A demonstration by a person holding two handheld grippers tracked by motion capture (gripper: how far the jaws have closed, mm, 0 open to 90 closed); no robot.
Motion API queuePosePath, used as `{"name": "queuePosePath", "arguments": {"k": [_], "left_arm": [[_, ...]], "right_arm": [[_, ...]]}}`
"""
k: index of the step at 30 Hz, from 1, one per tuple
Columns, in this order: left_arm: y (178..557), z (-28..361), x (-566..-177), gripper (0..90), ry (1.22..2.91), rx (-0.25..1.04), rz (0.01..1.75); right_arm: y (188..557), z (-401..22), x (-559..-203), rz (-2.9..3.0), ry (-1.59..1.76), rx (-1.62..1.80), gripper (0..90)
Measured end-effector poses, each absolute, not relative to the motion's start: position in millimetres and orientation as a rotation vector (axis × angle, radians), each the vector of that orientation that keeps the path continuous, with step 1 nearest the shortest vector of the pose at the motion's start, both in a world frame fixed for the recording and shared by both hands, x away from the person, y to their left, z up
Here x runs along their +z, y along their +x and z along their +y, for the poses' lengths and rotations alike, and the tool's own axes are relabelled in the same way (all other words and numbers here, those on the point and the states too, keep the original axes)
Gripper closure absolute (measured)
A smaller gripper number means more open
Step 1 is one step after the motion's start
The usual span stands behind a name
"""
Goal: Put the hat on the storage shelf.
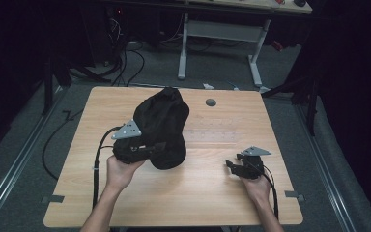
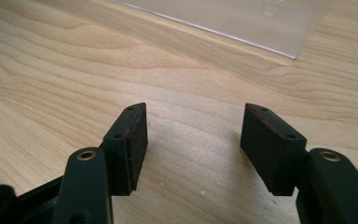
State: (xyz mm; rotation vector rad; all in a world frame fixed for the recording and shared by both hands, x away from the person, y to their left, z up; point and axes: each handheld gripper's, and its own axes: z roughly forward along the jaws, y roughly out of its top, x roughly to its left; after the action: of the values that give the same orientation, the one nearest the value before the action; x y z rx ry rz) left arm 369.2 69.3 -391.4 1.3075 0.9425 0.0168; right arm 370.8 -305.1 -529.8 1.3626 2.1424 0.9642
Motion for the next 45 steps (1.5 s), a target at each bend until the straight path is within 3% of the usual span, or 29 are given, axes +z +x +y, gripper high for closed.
{"name": "queuePosePath", "arguments": {"k": [7, 19, 45], "left_arm": [[384.3, 64.2, -379.0, 72.3, 1.271, 0.087, 0.946], [411.3, 62.2, -365.1, 72.2, 1.241, 0.235, 0.977], [453.9, 31.2, -393.1, 72.3, 1.296, 0.428, 0.987]], "right_arm": [[370.5, -300.8, -530.7, 2.163, 1.343, 0.915, 35.6], [370.4, -300.5, -530.7, 2.166, 1.345, 0.912, 34.4], [370.6, -300.4, -530.8, 2.168, 1.341, 0.912, 34.0]]}}
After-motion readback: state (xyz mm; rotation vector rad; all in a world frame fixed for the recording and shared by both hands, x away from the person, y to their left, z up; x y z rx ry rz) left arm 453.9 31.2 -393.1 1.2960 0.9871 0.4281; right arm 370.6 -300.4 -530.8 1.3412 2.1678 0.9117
